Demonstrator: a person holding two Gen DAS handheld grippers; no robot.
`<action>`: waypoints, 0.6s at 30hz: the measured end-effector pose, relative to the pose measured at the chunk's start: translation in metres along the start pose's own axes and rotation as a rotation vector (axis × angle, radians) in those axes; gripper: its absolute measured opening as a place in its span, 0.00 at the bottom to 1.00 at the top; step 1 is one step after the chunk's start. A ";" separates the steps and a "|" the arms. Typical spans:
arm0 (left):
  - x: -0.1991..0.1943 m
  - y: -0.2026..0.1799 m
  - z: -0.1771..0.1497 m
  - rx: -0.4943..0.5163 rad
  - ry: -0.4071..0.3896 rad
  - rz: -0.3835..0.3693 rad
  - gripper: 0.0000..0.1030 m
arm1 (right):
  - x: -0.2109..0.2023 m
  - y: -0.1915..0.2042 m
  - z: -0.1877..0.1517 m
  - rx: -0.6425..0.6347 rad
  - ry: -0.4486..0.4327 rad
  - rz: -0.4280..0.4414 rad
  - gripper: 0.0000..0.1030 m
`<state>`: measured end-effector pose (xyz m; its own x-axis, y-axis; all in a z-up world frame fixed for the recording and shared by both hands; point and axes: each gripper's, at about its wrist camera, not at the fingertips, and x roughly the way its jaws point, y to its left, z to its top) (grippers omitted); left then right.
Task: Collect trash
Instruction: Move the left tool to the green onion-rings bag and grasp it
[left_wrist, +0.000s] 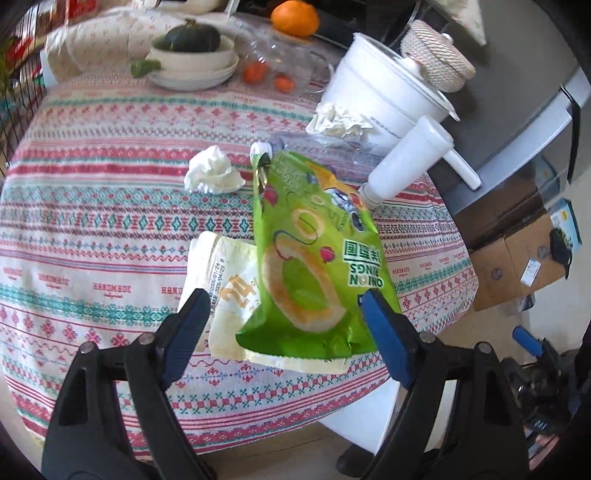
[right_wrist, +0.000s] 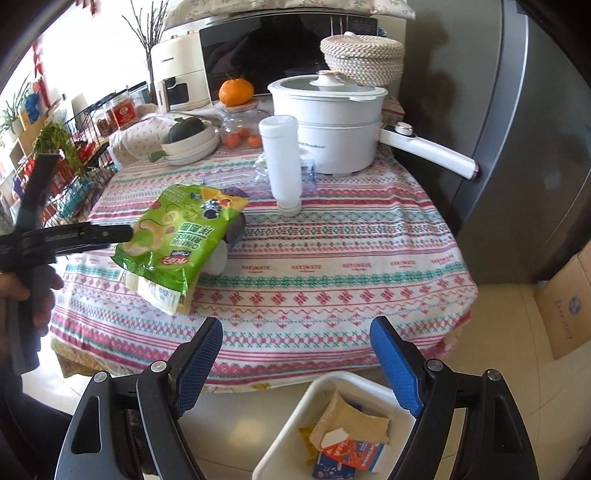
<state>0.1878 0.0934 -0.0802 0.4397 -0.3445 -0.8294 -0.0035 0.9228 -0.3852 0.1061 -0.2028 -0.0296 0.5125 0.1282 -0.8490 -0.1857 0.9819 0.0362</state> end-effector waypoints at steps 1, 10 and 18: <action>0.003 0.003 0.001 -0.021 0.007 -0.015 0.73 | 0.003 0.002 0.001 0.001 0.005 0.003 0.81; 0.018 0.004 -0.002 -0.088 0.065 -0.080 0.18 | 0.016 0.006 0.003 0.017 0.033 -0.009 0.81; -0.006 -0.021 -0.004 -0.009 -0.019 -0.112 0.05 | 0.021 0.001 0.003 0.038 0.045 -0.029 0.81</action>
<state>0.1816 0.0753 -0.0687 0.4550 -0.4423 -0.7729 0.0383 0.8769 -0.4792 0.1192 -0.1983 -0.0460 0.4788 0.0942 -0.8728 -0.1393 0.9898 0.0304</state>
